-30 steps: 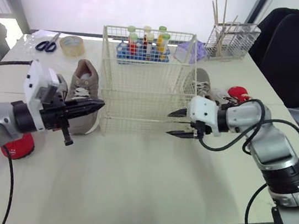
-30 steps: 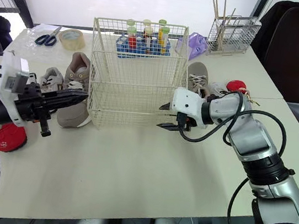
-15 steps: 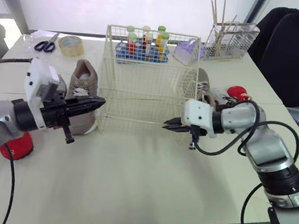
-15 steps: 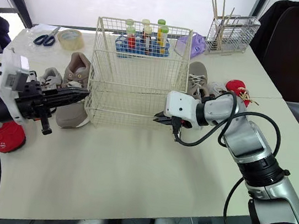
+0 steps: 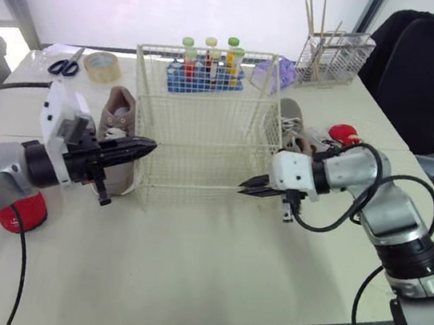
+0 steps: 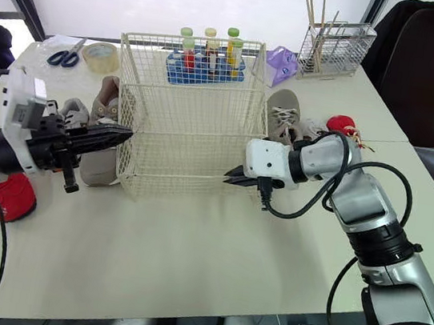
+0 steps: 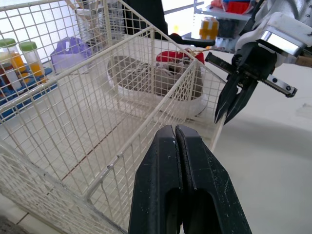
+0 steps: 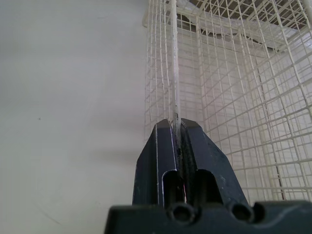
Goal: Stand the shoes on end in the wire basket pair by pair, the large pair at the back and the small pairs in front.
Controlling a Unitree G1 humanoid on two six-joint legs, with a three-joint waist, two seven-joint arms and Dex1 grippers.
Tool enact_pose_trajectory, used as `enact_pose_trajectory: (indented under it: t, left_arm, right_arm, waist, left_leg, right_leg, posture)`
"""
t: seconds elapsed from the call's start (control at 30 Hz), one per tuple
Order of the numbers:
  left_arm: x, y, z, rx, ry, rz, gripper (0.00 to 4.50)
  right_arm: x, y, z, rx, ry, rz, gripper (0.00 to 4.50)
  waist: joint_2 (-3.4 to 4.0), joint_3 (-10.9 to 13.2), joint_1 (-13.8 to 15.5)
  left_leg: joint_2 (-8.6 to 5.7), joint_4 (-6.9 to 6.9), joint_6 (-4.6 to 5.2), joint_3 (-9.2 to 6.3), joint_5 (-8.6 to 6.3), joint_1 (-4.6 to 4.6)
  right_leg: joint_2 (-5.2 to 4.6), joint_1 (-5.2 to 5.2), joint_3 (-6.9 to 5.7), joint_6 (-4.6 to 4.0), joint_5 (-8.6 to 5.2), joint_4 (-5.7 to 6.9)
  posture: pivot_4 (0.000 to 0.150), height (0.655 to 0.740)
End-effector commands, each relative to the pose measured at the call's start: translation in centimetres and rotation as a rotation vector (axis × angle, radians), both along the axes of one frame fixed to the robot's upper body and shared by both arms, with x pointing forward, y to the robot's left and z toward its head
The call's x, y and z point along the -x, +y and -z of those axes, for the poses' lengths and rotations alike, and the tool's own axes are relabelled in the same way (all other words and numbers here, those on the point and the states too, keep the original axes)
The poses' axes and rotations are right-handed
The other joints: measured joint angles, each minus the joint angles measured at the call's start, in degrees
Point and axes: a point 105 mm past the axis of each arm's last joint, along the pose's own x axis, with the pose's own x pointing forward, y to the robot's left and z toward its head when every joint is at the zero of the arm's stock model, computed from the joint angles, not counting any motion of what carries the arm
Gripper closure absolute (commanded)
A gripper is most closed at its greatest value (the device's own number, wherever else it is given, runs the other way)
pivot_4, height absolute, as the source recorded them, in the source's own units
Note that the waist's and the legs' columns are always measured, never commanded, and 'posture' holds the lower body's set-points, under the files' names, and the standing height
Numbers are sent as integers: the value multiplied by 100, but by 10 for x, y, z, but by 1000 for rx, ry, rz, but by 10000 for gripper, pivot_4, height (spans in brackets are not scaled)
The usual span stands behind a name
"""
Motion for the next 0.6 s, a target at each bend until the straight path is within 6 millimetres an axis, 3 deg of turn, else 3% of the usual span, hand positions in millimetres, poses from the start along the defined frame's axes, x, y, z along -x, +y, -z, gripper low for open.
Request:
enact_pose_trajectory:
  t: [0.03, 0.4, 0.6]
  left_arm:
    - [2, -2, -7, -4, -37, 4, 45000]
    - [2, -2, -7, -4, -41, -7, 45000]
    - [2, -2, -7, -1, -41, -7, 45000]
  right_arm:
    - [0, 7, -11, -4, -62, -46, 44320]
    - [16, 12, -3, 11, 72, -15, 44320]
    - [18, 17, -4, -30, 51, 42, 44320]
  waist:
    - [0, 0, 0]
    - [0, 0, 10]
    - [0, 0, 1]
  left_leg:
    - [0, 0, 0, 0, 0, 0]
    - [2, 0, -8, -2, 4, 2]
    - [2, 0, -8, -2, 4, 3]
  right_leg:
    - [0, 0, 0, 0, 0, 1]
    - [-1, 0, 0, 0, 0, 7]
    - [-2, 0, 0, 0, 0, 8]
  posture:
    - [1500, 7400]
    - [1500, 7400]
    - [1500, 7400]
